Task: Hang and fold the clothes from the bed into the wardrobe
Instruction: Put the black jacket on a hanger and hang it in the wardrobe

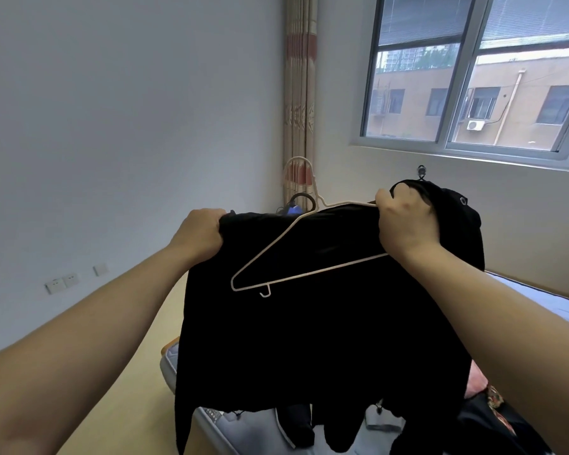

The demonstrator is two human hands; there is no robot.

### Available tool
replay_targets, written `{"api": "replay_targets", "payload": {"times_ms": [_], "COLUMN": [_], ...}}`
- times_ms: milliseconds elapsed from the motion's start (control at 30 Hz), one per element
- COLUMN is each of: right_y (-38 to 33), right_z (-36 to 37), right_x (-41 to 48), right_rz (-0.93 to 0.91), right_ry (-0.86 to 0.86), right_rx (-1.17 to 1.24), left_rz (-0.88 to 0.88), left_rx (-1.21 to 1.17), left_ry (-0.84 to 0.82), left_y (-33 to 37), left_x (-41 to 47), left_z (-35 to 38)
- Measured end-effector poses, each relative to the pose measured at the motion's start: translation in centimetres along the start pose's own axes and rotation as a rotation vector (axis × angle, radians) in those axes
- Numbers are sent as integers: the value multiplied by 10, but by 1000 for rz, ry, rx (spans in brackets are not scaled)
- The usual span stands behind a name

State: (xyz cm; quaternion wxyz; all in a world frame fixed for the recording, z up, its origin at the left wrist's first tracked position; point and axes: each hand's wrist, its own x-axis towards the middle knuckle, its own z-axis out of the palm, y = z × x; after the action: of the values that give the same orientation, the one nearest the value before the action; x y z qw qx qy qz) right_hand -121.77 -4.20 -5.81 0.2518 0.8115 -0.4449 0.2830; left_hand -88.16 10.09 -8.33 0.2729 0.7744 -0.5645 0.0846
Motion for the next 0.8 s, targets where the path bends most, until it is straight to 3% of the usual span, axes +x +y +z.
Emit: {"api": "replay_targets", "payload": {"times_ms": [267,400,467,567,633,700,800], "right_y": [-1,-5,-13,-28,-38,-50,-65], "right_z": [0,-3,-5,-9,-12,-15,-17], "right_x": [3,3,2,2,2,0,-3], "right_rz": [43,140,167,197,212,218,234], "right_ry": [7,-12,-16,-9,-5,-5,-34], "right_rx": [-39,-12,14,80,137,192,268], "left_rz": [-129,-112,-220,-493,-573,-557,-373], "left_rx": [-196,-26,-35,-326,-493,-604,-685], "left_ry": [-124,-120,-59,-33,-6,59,123], "left_y": [10,19,28,54,72,90,123], "left_x": [-6,-11,-10,-8,-7,-9,-15], "left_z": [1,3,6,13,21,28,37]}}
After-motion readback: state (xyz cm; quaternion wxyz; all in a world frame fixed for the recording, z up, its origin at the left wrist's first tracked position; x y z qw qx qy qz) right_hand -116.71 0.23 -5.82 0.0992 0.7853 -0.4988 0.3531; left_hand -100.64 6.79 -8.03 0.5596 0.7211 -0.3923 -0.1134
